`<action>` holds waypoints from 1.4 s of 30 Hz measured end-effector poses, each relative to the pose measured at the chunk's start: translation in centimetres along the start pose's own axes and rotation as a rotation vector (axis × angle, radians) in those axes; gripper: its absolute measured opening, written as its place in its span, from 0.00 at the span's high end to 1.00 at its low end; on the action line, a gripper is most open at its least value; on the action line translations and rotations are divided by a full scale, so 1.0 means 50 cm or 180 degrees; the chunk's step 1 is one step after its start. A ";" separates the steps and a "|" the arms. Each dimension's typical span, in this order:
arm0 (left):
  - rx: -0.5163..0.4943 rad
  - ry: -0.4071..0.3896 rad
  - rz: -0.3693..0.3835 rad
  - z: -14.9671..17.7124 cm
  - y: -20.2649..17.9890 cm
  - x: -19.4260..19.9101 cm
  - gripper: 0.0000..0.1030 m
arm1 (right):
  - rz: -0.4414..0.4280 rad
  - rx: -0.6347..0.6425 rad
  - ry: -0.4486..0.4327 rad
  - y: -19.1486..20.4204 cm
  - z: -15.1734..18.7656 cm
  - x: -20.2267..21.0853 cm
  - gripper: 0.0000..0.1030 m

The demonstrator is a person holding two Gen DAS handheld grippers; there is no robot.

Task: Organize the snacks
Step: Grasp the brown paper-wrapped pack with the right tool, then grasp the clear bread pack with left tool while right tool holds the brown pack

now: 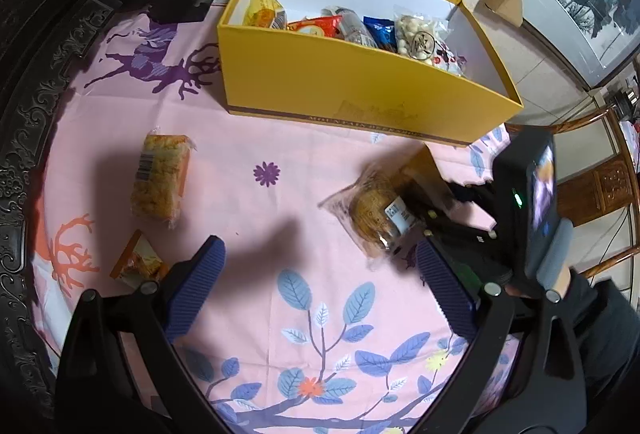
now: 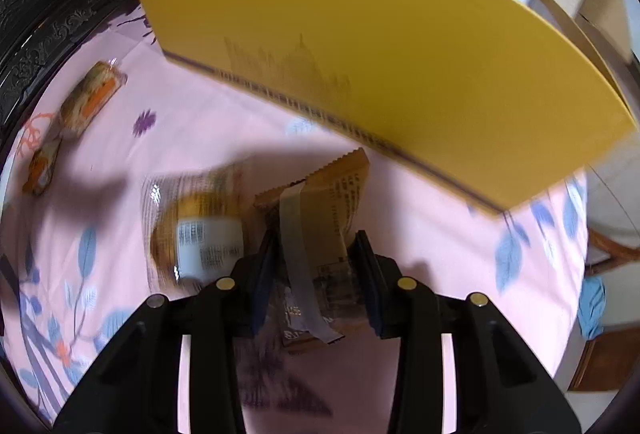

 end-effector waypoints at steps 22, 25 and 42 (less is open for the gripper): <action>0.0562 0.0387 -0.0364 0.026 -0.104 -0.246 0.02 | 0.0159 -0.1010 -0.0092 0.002 0.230 0.115 0.61; 0.0429 0.0393 -0.0542 0.019 -0.111 -0.259 0.02 | 0.0157 -0.1020 -0.0078 0.000 0.224 0.111 0.60; 0.0211 0.0240 -0.0805 0.006 -0.146 -0.275 0.09 | 0.0406 -0.1116 -0.0140 0.001 0.218 0.107 0.50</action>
Point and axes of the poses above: each gripper's, at about its wrist camera, not at the fingertips, and x roughly against the way its jaws point, y to its left, z to its underside, the point moved 10 cm from there along -x, roughly the way its jaws point, and after that the axes turned 7 degrees about -z, right-handed, at the moved point
